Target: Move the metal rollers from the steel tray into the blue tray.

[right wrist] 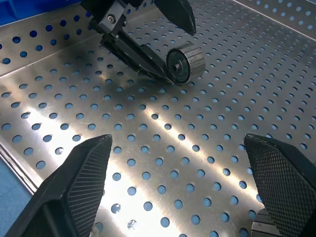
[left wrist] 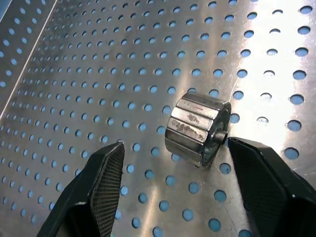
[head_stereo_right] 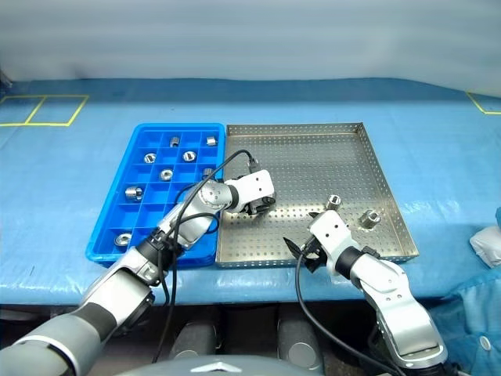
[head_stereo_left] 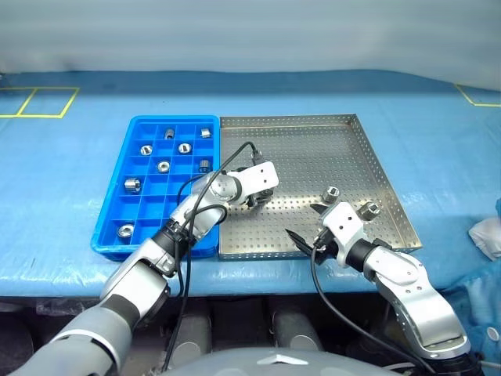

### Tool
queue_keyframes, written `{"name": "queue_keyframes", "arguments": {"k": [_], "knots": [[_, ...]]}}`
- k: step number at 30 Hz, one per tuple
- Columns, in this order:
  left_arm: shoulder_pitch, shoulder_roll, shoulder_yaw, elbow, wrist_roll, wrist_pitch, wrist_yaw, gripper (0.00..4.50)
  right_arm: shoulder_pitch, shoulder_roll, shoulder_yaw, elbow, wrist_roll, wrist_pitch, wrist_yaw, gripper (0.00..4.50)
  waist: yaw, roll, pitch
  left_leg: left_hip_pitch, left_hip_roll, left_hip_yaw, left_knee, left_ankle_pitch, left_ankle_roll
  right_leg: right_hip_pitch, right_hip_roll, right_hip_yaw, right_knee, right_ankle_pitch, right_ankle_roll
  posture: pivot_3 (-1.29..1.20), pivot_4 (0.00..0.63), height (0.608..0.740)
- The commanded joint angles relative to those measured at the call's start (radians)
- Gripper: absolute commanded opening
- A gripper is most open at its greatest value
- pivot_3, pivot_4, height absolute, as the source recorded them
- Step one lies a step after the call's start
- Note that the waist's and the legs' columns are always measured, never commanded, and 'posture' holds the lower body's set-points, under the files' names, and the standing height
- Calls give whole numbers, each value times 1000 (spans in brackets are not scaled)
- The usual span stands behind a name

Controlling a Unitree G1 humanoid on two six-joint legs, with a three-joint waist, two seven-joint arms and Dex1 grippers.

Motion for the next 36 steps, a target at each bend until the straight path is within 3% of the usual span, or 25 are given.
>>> {"name": "queue_keyframes", "arguments": {"k": [1, 6, 18, 21, 27, 31, 36], "knots": [[-4, -17, 17, 17, 8, -7, 18, 2793, 1, -1, -14, -25, -3, -22, -8, 4500, 0, 0, 0, 0, 0, 0, 0, 0, 0, 0, 0, 0, 0, 0, 0, -49, 150, 740], [17, -30, 36, -8, -21, -16, 10, 1135, -3, -1, -9, -21, -9, -23, -7, 4500, -2, 0, 0, 0, 0, 0, 1, 0, 0, -1, 0, 0, 3, 0, 0, -46, 150, 740], [77, -30, 139, -122, -131, -1, -29, 1135, -16, 3, 9, -9, -28, -23, -2, 4500, 0, 0, 0, 0, 0, 0, 1, 0, 0, -1, 0, 0, 4, 0, -1, -29, 150, 740], [78, -23, 144, -140, -142, -3, -41, 1725, -21, 3, 13, -5, -29, -24, -1, 4500, 1, 0, 0, 0, 0, 0, 1, 0, 0, -1, 0, 0, 4, -1, -1, -25, 150, 740], [49, -68, 179, -87, -131, 17, 54, 3664, -25, 5, 17, -2, -31, -25, 0, 4500, 2, 0, 0, 0, 0, 0, 1, 0, 0, -1, 0, 0, 4, 0, -1, -28, 150, 740], [9, -110, 197, -1, -102, -17, 168, 3664, -21, 6, 18, -6, -33, -23, -1, 4500, 3, 0, 0, 0, 0, 0, 2, 0, 0, -1, 0, 0, 4, 0, -1, -38, 150, 740], [-37, -147, 174, 121, -94, -60, 194, 3664, -14, 7, 19, -16, -37, -21, -4, 4500, 0, 0, 0, 0, 0, 0, 2, 0, 0, -1, 0, 0, 4, 0, -1, -51, 150, 740]]}}
